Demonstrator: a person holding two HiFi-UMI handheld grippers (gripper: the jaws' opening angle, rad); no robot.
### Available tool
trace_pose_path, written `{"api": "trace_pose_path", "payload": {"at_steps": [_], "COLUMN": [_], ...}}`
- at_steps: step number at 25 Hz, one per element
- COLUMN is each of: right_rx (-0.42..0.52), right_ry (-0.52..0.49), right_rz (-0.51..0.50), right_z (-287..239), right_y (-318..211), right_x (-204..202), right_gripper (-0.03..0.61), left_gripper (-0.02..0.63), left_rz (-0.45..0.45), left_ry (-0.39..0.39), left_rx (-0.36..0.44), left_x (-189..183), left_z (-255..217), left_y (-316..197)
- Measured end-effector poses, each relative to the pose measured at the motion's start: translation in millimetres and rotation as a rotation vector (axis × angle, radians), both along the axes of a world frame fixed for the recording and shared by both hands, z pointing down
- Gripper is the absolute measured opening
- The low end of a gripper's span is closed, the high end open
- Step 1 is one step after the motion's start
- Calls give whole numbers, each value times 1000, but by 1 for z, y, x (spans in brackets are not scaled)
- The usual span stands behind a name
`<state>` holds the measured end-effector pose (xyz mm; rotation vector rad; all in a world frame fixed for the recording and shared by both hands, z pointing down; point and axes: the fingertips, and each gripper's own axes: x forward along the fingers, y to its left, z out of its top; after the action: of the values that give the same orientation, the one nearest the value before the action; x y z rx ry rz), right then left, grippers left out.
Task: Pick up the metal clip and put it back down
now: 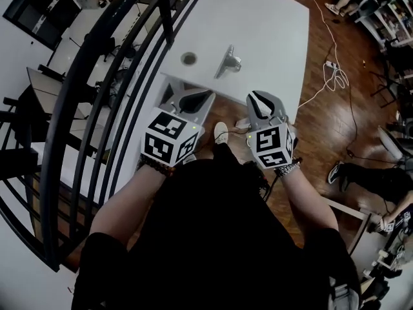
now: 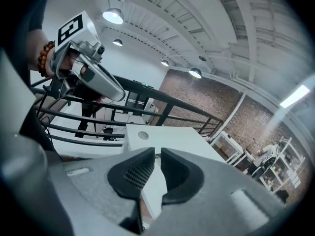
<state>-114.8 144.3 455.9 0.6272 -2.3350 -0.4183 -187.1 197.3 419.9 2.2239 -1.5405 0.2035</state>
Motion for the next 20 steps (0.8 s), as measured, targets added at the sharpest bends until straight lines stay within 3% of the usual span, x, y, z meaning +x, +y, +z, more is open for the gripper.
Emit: {"api": "trace_pose_path", "payload": {"at_steps": [7, 16, 20], "right_rx": [46, 192, 240], "right_ry": [107, 284, 366], "right_rz": [-88, -360, -474], "right_z": [-8, 43, 74], "right_y": [-52, -96, -88], "right_x": [1, -23, -39], "right_gripper": [41, 75, 83], "left_gripper": [17, 17, 17], "left_rz": [-59, -136, -184], "left_ry": [-10, 14, 30], "left_rx": [-65, -161, -192], "left_x": [-3, -2, -16], "left_z": [-29, 5, 24], "left_y": [-46, -95, -88]}}
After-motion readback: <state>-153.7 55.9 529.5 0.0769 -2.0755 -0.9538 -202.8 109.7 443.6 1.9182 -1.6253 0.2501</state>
